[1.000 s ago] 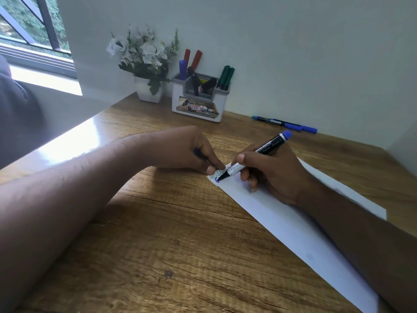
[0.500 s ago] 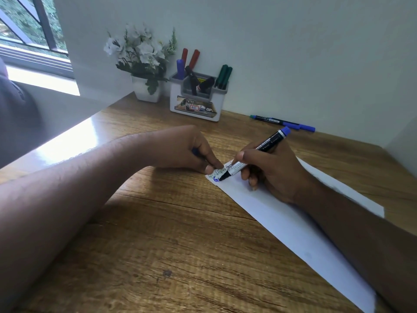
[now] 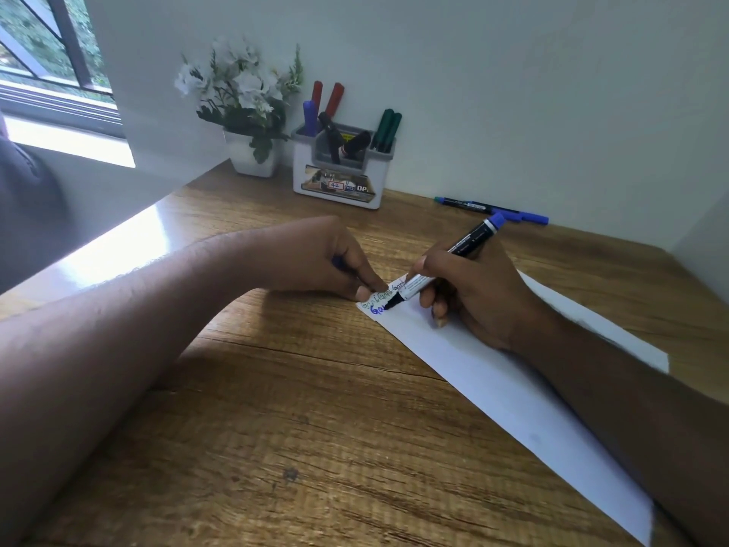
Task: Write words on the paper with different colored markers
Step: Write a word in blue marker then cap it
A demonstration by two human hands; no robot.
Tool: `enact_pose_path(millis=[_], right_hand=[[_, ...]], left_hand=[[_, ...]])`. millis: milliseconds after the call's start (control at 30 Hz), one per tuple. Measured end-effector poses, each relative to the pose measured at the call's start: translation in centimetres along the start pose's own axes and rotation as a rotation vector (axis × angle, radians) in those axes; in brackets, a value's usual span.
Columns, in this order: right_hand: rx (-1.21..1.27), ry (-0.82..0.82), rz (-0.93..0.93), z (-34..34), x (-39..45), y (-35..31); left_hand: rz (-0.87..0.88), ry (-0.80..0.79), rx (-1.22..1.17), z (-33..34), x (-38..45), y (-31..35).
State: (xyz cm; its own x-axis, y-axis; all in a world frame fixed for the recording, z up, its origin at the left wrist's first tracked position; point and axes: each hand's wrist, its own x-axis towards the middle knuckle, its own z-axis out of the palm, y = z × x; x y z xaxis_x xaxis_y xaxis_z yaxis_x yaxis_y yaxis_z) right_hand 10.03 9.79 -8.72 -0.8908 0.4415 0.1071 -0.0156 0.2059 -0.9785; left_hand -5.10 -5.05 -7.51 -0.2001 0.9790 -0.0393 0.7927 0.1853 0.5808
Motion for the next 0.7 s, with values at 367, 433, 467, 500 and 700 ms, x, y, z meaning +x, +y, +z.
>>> enact_pose_path(millis=[367,433,467,500,700], right_hand=[[-0.006,0.057,0.022,-0.10,0.03,-0.01],[-0.009,0.068,0.019,-0.07,0.10,0.03],[-0.005,0.071,0.015,-0.04,0.13,0.05],[-0.004,0.071,0.014,0.00,0.13,0.07],[-0.007,0.097,0.010,-0.25,0.25,0.32]], left_hand=[[-0.007,-0.001,0.004,-0.02,0.20,-0.08],[-0.008,-0.003,0.007,-0.02,0.23,-0.12],[-0.009,-0.003,0.005,-0.02,0.23,-0.15],[-0.012,-0.004,0.003,-0.02,0.22,-0.18],[-0.015,0.000,-0.002,0.02,0.26,-0.12]])
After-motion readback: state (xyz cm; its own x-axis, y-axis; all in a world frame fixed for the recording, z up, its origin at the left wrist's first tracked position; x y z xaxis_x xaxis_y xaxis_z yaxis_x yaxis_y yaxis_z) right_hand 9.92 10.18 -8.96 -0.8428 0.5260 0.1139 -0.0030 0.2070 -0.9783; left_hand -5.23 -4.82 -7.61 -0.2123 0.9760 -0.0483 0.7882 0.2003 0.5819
